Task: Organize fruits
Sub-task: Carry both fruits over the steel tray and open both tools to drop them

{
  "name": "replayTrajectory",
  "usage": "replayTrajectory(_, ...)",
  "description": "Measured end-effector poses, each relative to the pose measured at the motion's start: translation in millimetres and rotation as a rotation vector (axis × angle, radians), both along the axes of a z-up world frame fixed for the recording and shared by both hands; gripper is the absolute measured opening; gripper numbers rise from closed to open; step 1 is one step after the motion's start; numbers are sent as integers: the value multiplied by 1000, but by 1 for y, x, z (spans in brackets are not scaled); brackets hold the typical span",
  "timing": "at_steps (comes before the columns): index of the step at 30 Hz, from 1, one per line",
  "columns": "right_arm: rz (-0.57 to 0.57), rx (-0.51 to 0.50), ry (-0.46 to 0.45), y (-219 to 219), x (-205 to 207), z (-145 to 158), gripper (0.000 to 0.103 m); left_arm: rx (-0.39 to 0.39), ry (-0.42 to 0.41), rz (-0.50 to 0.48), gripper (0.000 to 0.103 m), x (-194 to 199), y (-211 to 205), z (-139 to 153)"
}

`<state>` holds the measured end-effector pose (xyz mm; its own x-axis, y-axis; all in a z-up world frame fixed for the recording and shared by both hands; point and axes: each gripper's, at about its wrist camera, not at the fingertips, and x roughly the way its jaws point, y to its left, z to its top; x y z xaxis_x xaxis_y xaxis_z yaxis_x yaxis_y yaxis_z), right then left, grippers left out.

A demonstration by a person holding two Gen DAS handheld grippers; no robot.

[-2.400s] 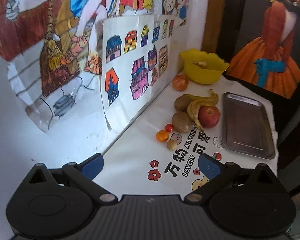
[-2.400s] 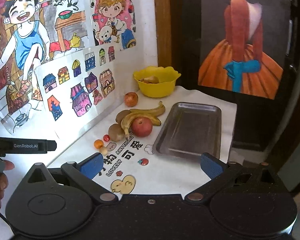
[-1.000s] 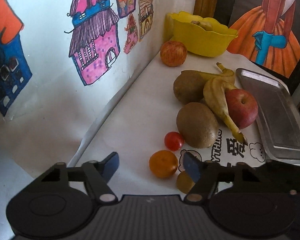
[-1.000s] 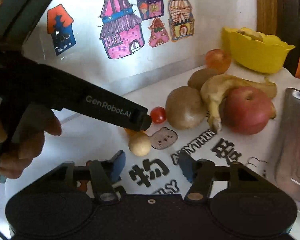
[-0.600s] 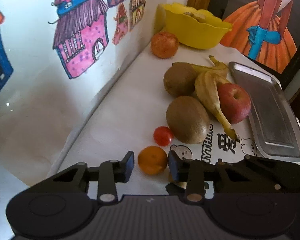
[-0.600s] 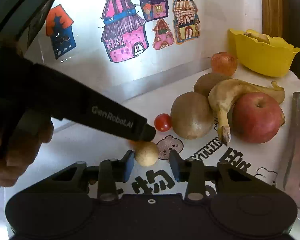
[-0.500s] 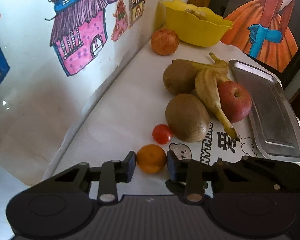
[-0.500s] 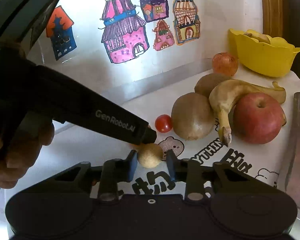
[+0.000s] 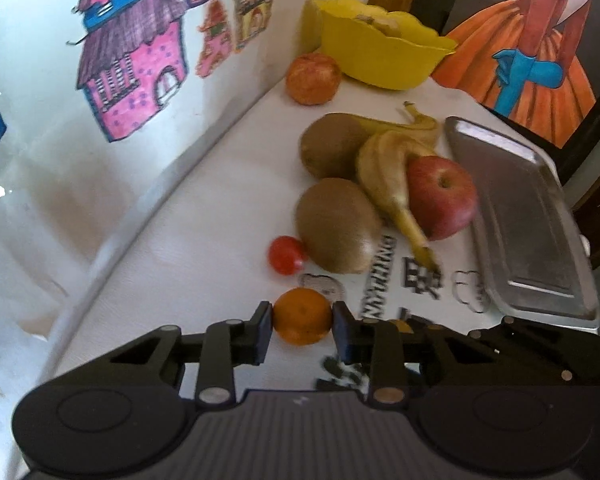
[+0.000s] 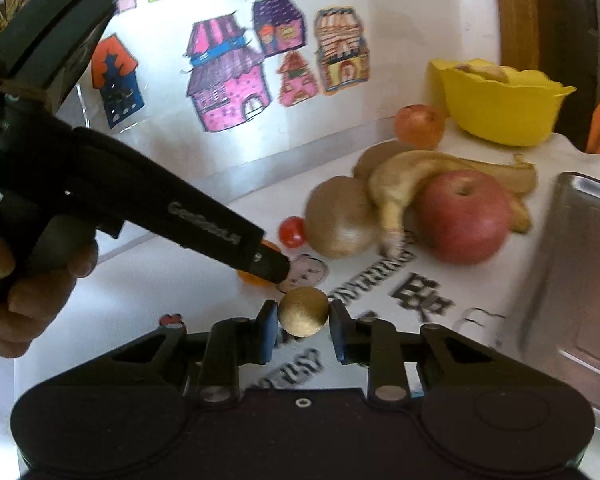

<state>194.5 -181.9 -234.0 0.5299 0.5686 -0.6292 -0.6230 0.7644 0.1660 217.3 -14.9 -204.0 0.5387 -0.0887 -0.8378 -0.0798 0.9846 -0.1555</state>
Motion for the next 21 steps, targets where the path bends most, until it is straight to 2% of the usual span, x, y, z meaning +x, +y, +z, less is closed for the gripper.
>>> replayTrajectory(5, -50, -1, -18, -36, -7, 10, 30, -24, -10, -32, 35, -4, -25, 8)
replayTrajectory(13, -181, -26, -61, -106, -6, 31, 30, -107, -29, -103, 35, 5, -85, 14)
replayTrajectory(21, -268, -76, -73, -169, 17, 26, 30, -119, -56, -137, 35, 33, -141, 3)
